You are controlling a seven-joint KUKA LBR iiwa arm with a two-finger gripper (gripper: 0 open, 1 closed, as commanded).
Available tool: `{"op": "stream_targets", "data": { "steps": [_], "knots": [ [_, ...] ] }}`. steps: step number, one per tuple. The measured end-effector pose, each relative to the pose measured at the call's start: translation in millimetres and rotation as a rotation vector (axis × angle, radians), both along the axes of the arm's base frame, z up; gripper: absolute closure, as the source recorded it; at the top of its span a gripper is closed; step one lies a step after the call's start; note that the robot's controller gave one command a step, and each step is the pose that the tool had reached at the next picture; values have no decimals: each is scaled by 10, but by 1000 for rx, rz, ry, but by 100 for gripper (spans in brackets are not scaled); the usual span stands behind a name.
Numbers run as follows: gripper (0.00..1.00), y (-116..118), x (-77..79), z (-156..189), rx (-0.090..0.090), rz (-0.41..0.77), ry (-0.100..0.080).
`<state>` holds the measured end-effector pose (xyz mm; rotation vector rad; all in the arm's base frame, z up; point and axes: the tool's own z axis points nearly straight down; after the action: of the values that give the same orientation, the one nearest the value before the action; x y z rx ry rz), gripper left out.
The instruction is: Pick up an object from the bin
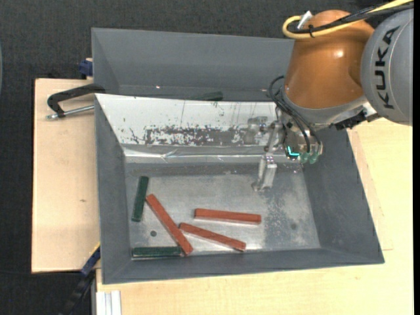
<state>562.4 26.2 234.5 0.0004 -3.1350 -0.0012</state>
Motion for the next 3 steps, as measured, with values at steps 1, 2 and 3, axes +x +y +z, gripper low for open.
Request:
{"op": "stream_targets", "data": {
  "steps": [1,2,3],
  "knots": [
    [0,-1,15,46,1,-1,-9],
    [0,135,-358,-584,0,36,-12],
    [0,-8,-302,-1074,0,-93,-7]
  ]
}}
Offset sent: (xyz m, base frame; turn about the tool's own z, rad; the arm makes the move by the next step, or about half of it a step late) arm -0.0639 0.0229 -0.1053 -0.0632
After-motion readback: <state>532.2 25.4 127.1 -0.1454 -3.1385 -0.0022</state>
